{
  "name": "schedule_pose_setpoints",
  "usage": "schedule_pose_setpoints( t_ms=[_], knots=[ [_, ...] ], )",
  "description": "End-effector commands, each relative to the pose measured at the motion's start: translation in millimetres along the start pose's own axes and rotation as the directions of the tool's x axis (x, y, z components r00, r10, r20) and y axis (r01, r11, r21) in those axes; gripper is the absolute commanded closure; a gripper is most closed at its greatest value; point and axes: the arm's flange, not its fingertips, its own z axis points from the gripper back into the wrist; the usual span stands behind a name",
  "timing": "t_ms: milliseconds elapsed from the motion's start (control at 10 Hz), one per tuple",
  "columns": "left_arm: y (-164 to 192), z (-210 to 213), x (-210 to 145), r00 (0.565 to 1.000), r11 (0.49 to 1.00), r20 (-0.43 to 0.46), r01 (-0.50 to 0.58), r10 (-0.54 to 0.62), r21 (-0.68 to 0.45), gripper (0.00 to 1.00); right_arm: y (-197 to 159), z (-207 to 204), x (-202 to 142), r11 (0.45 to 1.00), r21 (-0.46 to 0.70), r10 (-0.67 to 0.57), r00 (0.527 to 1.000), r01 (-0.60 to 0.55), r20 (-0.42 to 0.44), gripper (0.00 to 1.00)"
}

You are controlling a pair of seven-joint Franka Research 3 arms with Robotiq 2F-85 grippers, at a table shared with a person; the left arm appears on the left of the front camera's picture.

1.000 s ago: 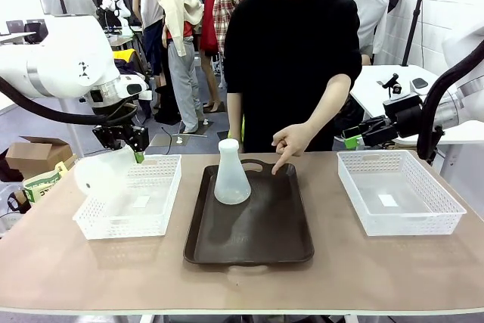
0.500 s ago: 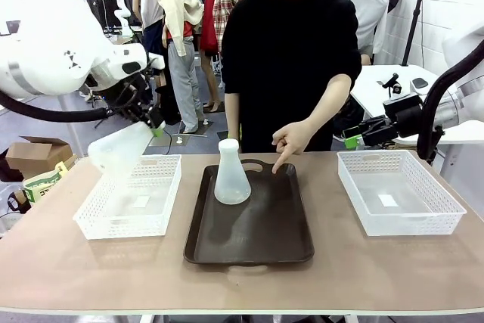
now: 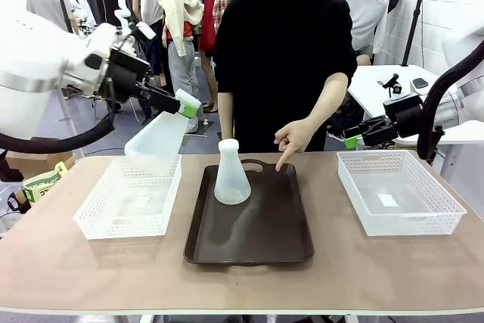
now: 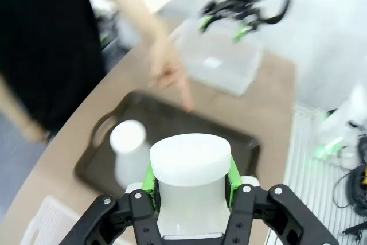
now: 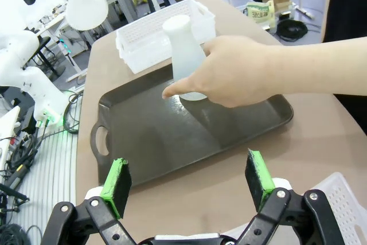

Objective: Prepare the laboratory tools.
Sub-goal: Place the picked Big flask upright in the Handle tray as directed by the person.

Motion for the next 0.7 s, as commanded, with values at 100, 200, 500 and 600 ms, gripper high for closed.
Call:
schedule_pose_setpoints(
  t_ms=[100,200,500,600],
  knots=[
    [40.1,0.0,-35.2,0.996,0.975,0.051,-0.058,0.071,-0.213,1.0,0.7,-0.1,0.1,1.0,-0.002,-0.013,1.0,0.013,-0.013,0.0],
    [41.5,-4.1,-38.0,0.995,0.97,0.071,-0.053,0.072,-0.237,1.0,0.7,-0.1,0.1,1.0,-0.002,-0.013,1.0,0.013,-0.013,0.0],
    [30.2,7.9,-41.9,0.993,0.973,0.096,-0.039,0.062,-0.229,1.0,0.7,-0.1,0.1,1.0,-0.002,-0.013,1.0,0.013,-0.013,0.0],
    [30.2,7.9,-41.9,0.993,0.973,0.096,-0.039,0.062,-0.229,1.0,0.7,-0.1,0.1,1.0,-0.002,-0.013,1.0,0.013,-0.013,0.0]
  ],
)
